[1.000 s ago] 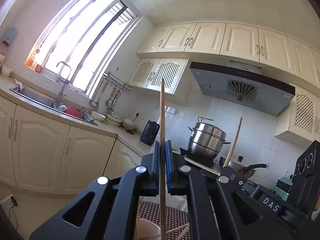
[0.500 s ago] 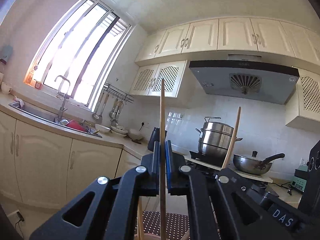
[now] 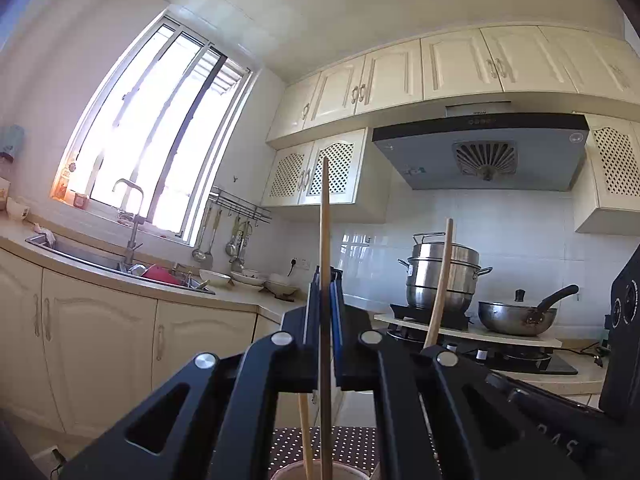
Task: Organize utensils
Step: 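Carry both upright chopsticks above the pink cup and lower them in, then open the left tool into the cup while the right tool releases its chopstick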
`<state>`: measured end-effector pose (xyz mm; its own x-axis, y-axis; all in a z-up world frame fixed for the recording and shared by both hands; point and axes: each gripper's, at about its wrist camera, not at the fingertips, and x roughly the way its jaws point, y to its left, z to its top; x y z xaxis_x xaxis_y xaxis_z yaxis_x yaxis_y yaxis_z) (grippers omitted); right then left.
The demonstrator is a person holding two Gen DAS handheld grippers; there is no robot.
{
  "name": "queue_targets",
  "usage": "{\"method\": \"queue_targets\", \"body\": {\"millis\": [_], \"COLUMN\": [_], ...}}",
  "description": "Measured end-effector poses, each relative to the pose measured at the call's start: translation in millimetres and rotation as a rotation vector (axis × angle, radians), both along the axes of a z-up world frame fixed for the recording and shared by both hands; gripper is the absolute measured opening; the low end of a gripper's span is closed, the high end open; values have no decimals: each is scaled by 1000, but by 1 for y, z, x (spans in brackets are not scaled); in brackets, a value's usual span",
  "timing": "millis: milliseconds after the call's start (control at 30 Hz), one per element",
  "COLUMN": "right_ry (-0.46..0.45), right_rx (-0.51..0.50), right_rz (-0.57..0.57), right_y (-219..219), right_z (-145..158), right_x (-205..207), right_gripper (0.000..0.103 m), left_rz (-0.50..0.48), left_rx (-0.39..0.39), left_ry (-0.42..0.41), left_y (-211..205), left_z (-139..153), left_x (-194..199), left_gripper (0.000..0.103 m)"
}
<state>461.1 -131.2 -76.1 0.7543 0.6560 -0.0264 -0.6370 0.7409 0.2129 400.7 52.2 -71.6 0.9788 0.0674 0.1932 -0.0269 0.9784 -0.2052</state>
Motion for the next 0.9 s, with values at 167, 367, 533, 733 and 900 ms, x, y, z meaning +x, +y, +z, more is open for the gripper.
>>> {"method": "queue_targets", "body": {"millis": [167, 367, 533, 733, 900], "right_ry": [-10, -26, -18, -12, 0], "right_rx": [7, 19, 32, 48, 42], "right_rz": [21, 27, 30, 48, 55], "right_y": [1, -6, -12, -15, -14], "right_z": [-1, -3, -7, -13, -17], "right_x": [-3, -4, 2, 6, 8], "right_gripper": [6, 6, 6, 6, 6], "left_rz": [20, 81, 106, 147, 146], "left_rx": [-52, 7, 45, 75, 56], "left_ry": [-111, -127, -127, -118, -77], "left_y": [2, -17, -30, -35, -32], "left_z": [-1, -1, -3, -10, -17], "left_x": [-24, -25, -19, -11, -2], "left_gripper": [6, 6, 6, 6, 6]}}
